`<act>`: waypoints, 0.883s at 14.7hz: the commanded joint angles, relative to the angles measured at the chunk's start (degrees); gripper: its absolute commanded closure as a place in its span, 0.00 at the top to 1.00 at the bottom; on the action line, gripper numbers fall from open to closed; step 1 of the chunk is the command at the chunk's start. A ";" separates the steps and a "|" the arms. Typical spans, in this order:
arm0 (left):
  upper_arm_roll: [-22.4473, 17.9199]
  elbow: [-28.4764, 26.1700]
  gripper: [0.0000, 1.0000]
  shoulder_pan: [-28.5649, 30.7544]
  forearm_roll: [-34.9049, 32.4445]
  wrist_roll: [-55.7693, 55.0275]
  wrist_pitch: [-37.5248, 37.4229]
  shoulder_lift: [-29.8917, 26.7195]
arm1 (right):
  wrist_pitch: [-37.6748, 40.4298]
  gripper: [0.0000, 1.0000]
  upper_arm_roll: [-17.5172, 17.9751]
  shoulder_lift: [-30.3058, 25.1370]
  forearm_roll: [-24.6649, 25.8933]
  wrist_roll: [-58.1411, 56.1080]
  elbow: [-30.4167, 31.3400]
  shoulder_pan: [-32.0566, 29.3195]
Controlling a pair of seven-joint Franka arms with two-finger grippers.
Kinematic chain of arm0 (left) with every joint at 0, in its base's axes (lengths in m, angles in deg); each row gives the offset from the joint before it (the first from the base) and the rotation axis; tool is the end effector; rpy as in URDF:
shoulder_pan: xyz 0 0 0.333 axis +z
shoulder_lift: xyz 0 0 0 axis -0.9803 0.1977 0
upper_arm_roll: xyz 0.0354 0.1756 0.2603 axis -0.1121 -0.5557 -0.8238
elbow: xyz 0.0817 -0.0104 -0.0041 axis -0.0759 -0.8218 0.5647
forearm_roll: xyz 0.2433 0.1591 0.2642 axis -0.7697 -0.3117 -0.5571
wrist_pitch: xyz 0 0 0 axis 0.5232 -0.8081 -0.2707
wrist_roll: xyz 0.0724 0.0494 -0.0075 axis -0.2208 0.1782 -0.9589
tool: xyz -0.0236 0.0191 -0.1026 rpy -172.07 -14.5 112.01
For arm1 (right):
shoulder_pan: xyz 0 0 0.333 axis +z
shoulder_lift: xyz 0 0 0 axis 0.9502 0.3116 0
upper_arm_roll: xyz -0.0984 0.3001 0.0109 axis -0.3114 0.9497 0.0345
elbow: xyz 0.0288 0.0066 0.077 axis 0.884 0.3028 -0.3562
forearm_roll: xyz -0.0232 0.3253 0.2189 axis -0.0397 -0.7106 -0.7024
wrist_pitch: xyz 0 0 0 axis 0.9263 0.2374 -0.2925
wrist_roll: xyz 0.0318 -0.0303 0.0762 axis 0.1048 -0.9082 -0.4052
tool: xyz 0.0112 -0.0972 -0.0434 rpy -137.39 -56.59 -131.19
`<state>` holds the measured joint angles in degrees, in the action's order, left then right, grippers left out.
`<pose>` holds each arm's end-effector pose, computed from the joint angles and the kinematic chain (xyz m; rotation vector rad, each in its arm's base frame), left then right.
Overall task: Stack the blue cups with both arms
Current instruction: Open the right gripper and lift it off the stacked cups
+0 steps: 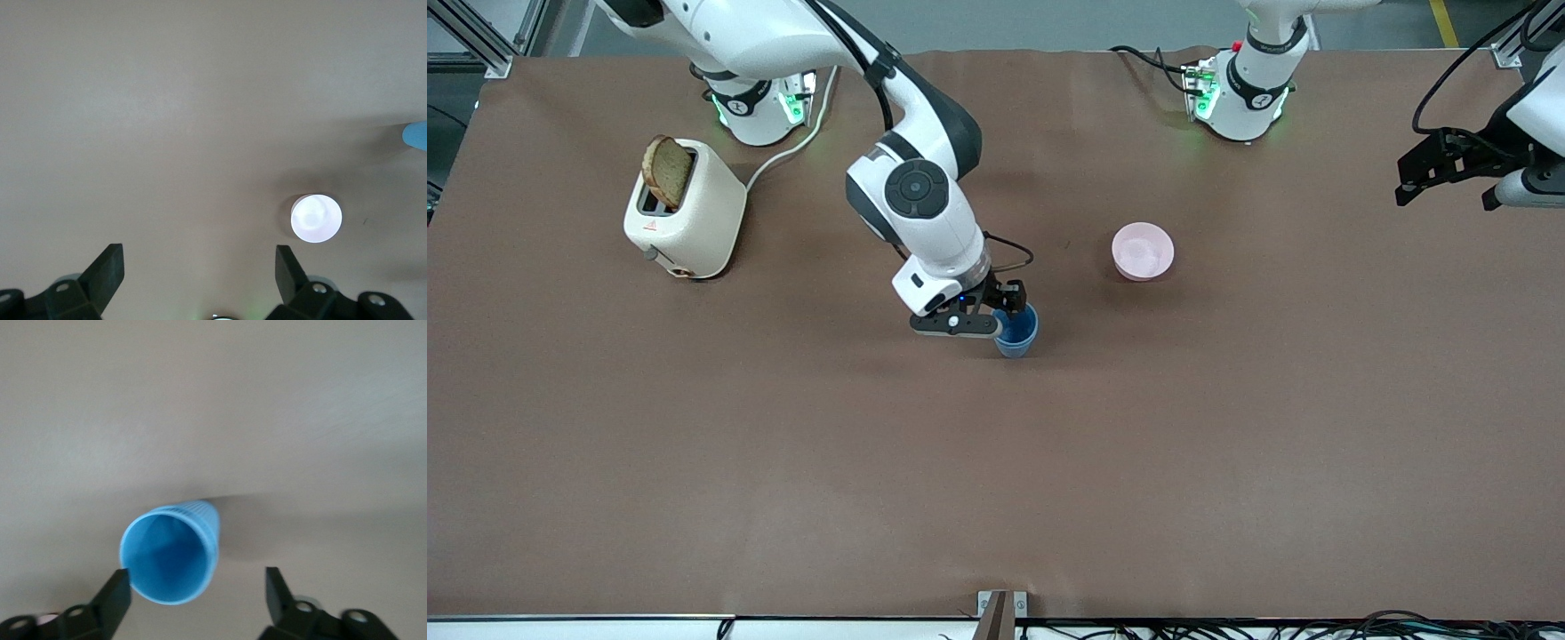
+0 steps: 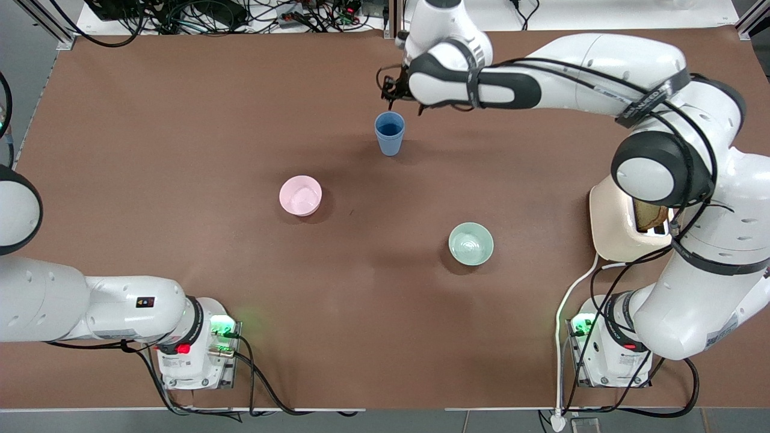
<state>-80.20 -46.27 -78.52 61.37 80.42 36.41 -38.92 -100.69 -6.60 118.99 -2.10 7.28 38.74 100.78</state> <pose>0.5216 -0.0436 0.6567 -3.1228 0.1539 -0.0008 0.5417 0.4638 0.3780 -2.9921 0.1942 -0.0599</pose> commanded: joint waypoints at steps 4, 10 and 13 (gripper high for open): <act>-0.35 -0.36 1.00 0.01 0.14 0.83 0.42 -0.45 | 19.60 1.00 -0.31 -21.36 4.42 -2.87 3.04 -17.55; -0.44 -0.10 1.00 0.10 -0.12 1.00 0.42 -0.36 | 30.16 1.00 -2.92 -28.84 1.18 -32.10 3.14 -36.66; -0.53 1.92 1.00 0.01 -0.47 0.65 0.34 0.78 | 32.44 1.00 -13.90 -30.35 -2.78 -43.83 3.40 -33.68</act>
<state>-80.45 -46.10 -78.44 61.35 80.42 36.76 -38.80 -69.10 -15.46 91.33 -2.56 -31.26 39.61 65.05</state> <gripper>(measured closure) 0.000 0.000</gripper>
